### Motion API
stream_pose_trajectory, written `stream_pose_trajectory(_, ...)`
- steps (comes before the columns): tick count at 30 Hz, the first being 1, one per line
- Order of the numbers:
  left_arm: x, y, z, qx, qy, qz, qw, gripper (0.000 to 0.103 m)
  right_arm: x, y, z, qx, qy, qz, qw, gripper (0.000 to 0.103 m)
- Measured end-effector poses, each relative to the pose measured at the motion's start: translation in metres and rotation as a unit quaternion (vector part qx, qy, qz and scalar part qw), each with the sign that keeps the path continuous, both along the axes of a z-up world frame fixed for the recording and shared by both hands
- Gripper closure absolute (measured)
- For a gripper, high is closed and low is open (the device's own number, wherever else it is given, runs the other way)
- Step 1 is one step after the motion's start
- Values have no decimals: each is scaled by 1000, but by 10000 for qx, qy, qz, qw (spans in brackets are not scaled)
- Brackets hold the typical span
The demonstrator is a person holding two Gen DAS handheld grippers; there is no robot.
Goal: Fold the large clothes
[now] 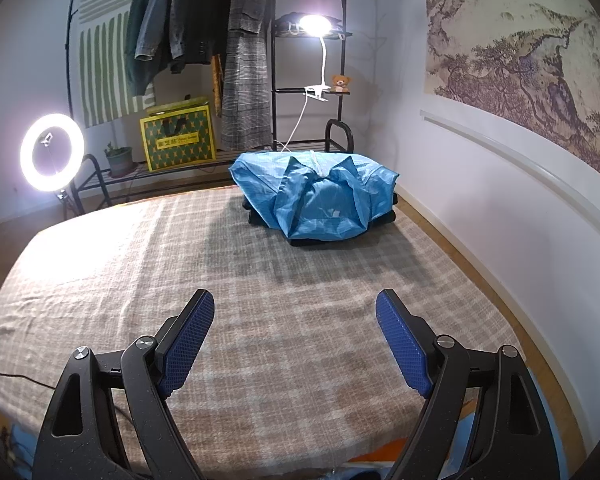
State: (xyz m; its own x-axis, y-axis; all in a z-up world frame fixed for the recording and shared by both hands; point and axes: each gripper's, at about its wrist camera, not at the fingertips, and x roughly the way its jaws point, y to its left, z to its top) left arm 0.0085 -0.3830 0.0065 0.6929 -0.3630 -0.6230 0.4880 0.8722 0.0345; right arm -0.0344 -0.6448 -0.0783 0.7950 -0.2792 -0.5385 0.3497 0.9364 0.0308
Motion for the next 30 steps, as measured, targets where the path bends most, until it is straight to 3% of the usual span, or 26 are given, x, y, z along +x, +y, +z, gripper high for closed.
stream_pose_trajectory(23, 1, -3, 3, -28, 16, 28, 10000, 0, 2, -2, -1, -22, 24, 42, 10000, 20)
stream_pose_trajectory(30, 0, -9, 9, -57, -139, 178, 9997, 0, 2, -3, -1, -18, 27, 47, 10000, 20)
